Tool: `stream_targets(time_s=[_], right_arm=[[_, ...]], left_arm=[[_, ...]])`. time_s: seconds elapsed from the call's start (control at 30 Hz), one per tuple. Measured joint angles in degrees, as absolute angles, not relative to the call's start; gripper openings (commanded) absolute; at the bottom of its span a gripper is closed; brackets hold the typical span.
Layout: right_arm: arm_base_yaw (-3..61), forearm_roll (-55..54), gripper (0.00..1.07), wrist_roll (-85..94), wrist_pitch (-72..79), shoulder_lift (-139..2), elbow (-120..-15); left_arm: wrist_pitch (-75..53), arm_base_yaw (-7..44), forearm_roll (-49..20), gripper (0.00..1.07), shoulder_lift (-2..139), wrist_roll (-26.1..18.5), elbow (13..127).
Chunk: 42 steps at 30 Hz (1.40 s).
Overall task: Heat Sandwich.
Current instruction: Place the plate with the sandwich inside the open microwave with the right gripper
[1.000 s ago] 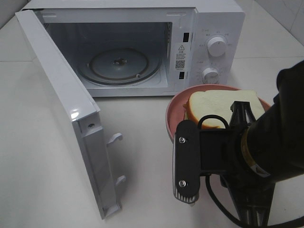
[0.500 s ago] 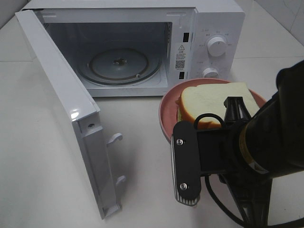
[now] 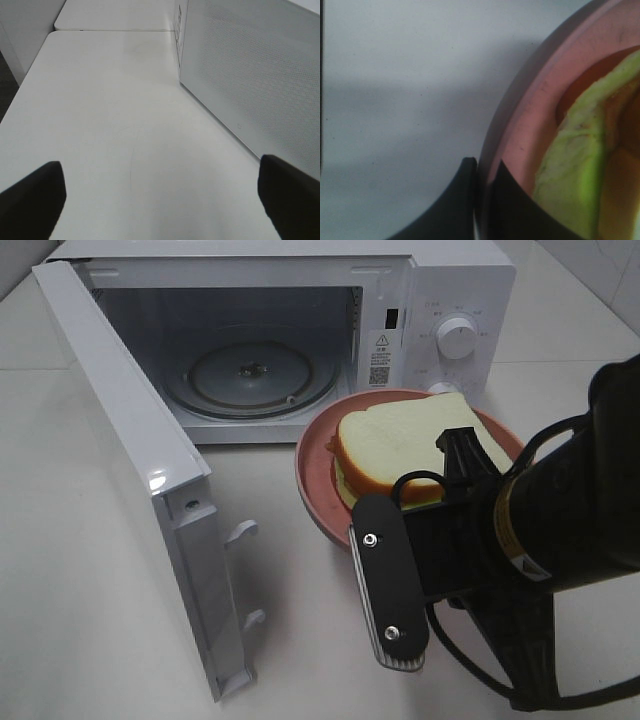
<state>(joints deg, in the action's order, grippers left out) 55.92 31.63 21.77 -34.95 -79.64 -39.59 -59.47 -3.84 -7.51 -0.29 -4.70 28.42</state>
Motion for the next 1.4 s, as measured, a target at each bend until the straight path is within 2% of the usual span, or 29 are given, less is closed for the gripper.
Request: stream_targets(time_s=[0.33, 0.87, 1.4], right_arm=[[50.1, 26.5, 0.0, 40.5, -29.7, -79.6, -39.5], [40.7, 11.7, 0.0, 73.9, -26.5, -79.6, -39.4], [38.9, 8.5, 0.0, 80.7, -23.7, -80.0, -40.3]], left_arm=[[-59.5, -3.8, -7.5, 0.98, -0.3, -4.7, 28.4], [-59.5, -3.8, -7.5, 0.98, -0.3, -4.7, 28.4], [-59.5, -3.8, -7.5, 0.98, -0.3, -4.7, 28.4]])
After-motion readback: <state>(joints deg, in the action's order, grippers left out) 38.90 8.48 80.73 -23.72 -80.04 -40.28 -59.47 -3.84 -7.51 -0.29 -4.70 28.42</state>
